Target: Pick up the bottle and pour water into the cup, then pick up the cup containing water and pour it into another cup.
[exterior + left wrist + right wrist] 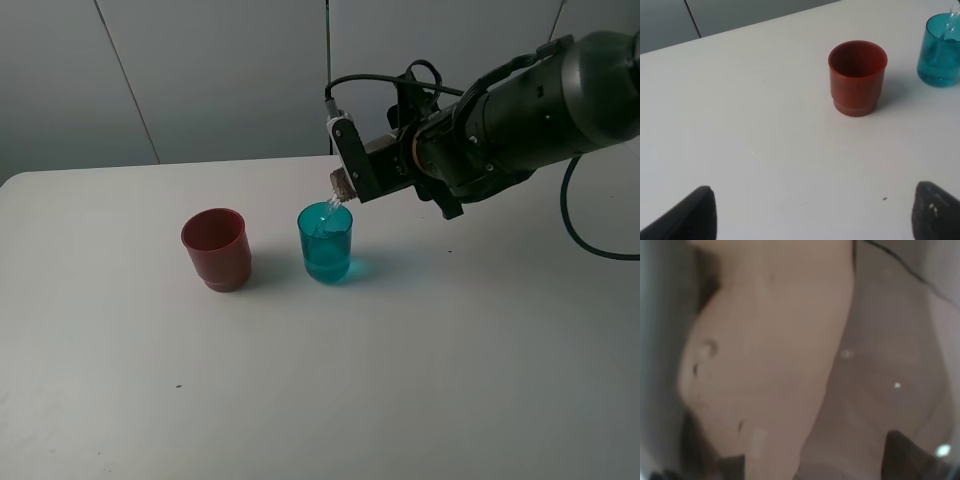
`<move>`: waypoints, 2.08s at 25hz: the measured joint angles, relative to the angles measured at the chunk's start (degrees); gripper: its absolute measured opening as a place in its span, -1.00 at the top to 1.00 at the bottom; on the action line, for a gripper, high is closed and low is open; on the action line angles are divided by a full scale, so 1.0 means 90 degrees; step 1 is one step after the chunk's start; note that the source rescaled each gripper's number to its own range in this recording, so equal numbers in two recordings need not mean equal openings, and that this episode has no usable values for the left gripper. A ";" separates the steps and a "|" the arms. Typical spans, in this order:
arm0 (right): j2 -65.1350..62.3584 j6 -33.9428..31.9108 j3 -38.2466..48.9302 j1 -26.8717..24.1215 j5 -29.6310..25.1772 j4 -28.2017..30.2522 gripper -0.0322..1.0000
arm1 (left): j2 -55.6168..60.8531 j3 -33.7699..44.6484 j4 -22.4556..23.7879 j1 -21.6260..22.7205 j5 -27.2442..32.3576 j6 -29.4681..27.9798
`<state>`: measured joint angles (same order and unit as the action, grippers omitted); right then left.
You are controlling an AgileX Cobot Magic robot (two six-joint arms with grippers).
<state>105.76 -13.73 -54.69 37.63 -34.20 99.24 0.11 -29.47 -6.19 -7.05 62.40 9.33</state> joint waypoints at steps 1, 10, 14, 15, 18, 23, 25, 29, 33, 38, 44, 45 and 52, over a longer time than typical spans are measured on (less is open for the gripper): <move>0.0000 0.0015 0.0000 0.0000 0.0000 0.0000 0.91 | 0.0000 0.0000 0.0000 0.0000 0.0000 0.0000; 0.0000 0.0104 0.0000 0.0000 -0.0011 0.0000 0.91 | 0.0000 0.0000 0.0000 0.0000 0.0000 0.0000; 0.0000 0.0134 0.0000 0.0000 -0.0023 0.0000 0.91 | 0.0000 0.0000 0.0000 0.0000 0.0000 0.0000; 0.0000 0.0146 0.0000 0.0000 -0.0023 0.0000 0.91 | 0.0000 0.0000 0.0000 0.0000 0.0000 0.0000; 0.0000 0.0163 0.0000 0.0000 -0.0023 0.0000 0.91 | 0.0000 0.0000 0.0000 0.0000 0.0000 0.0000; 0.0000 0.0168 0.0000 0.0000 -0.0023 0.0000 0.91 | 0.0000 0.0000 0.0000 0.0000 0.0000 0.0000; 0.0000 0.0168 -0.0003 0.0000 -0.0023 0.0000 0.91 | 0.0000 0.0000 0.0000 0.0000 0.0000 0.0000; 0.0000 0.0168 -0.0014 0.0000 0.0018 0.0000 0.91 | 0.0000 0.0000 0.0000 0.0000 0.0000 0.0000; 0.0000 0.0168 -0.0025 0.0000 0.0018 0.0000 0.91 | 0.0000 0.0000 0.0000 0.0000 0.0000 0.0000; 0.0000 0.0023 -0.0016 0.0000 0.0274 0.0003 0.91 | 0.0000 0.0000 0.0000 0.0000 0.0000 0.0000; -0.0261 -0.0045 -0.0016 0.0000 0.1248 -0.0665 0.91 | 0.0000 0.0000 0.0000 0.0000 0.0000 0.0000; -0.0319 -0.0045 -0.0016 0.0000 0.1316 -0.0812 0.91 | 0.0000 0.0000 0.0000 0.0000 0.0000 0.0000; -0.0485 -0.0045 -0.0016 -0.0781 0.2668 -0.2393 0.91 | 0.0000 0.0000 0.0000 0.0000 0.0000 0.0000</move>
<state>101.40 -14.13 -54.84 30.60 -10.19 77.70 0.11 -29.47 -6.19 -7.05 62.40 9.33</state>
